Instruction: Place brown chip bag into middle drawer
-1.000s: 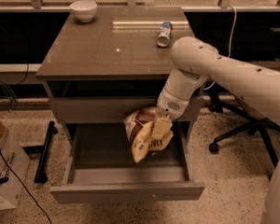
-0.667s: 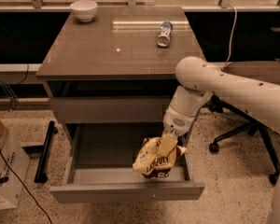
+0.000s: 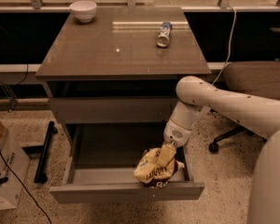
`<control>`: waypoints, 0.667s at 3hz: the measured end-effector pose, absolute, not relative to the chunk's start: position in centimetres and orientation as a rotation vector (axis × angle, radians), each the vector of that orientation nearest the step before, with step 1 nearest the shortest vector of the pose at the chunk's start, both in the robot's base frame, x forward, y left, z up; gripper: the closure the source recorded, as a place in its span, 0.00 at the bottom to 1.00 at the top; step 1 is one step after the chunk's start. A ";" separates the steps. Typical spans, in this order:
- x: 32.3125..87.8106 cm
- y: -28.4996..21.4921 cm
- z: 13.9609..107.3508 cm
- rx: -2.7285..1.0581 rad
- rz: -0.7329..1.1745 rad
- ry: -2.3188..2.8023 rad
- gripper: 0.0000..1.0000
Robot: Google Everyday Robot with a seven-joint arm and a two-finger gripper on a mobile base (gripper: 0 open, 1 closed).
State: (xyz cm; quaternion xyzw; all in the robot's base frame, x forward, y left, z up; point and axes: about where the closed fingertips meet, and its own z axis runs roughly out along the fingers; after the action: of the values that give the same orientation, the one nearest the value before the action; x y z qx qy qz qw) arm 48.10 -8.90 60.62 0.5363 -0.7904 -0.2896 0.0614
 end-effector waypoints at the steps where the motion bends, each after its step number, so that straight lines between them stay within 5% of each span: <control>1: 49.1 -7.6 58.3 1.629 -0.922 -2.377 1.00; 2: 51.4 -5.9 56.1 1.646 -0.985 -2.399 0.81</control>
Offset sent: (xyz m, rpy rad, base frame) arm 0.0656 0.0488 -0.0698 0.1502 -0.0395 -0.0351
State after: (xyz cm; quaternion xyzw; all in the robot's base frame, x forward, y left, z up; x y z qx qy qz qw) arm 51.41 -5.94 56.08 0.5356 -0.7805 -0.3205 0.0349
